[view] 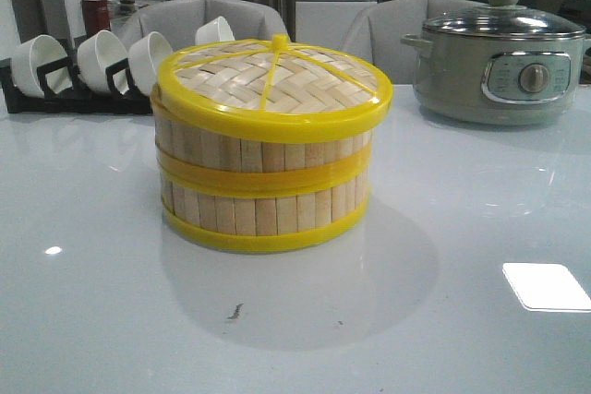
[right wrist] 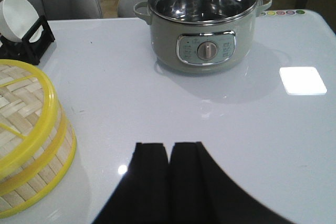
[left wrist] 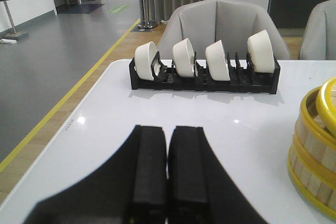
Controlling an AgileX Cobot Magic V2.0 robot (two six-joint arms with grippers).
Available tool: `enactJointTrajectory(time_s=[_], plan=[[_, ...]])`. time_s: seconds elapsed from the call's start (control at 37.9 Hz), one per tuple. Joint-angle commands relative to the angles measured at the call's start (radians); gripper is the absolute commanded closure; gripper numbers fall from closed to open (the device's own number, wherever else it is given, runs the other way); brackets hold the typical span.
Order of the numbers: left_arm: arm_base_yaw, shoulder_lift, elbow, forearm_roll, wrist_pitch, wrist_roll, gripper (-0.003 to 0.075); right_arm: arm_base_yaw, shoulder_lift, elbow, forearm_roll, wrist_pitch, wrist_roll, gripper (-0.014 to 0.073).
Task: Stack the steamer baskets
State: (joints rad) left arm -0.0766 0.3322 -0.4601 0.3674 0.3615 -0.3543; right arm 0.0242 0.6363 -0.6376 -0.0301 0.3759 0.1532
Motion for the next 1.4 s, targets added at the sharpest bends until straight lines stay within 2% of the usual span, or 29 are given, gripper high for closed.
enactJointTrajectory(time_s=[0.0,0.18,0.4,0.61,1.37], plan=[[-0.007,0.014,-0.028,0.01,-0.074,-0.005,0.0634,-0.008,-0.098,0.078,-0.051,-0.179,-0.017,0.0537],[-0.007,0.014,-0.028,0.01,-0.074,-0.005,0.0634,-0.008,-0.247,0.273,-0.122,-0.322,-0.017,0.0537],[-0.007,0.014,-0.028,0.01,-0.074,-0.005,0.0634,-0.008,-0.294,0.378,-0.122,-0.347,-0.017,0.0537],[-0.007,0.014,-0.028,0.01,-0.074,-0.005,0.0634,-0.008,-0.294,0.384,-0.122,-0.399,-0.017,0.0537],[-0.007,0.014,-0.028,0.01,-0.074,-0.005,0.0634,-0.008,-0.294,0.384,-0.122,-0.391,-0.017,0.0537]])
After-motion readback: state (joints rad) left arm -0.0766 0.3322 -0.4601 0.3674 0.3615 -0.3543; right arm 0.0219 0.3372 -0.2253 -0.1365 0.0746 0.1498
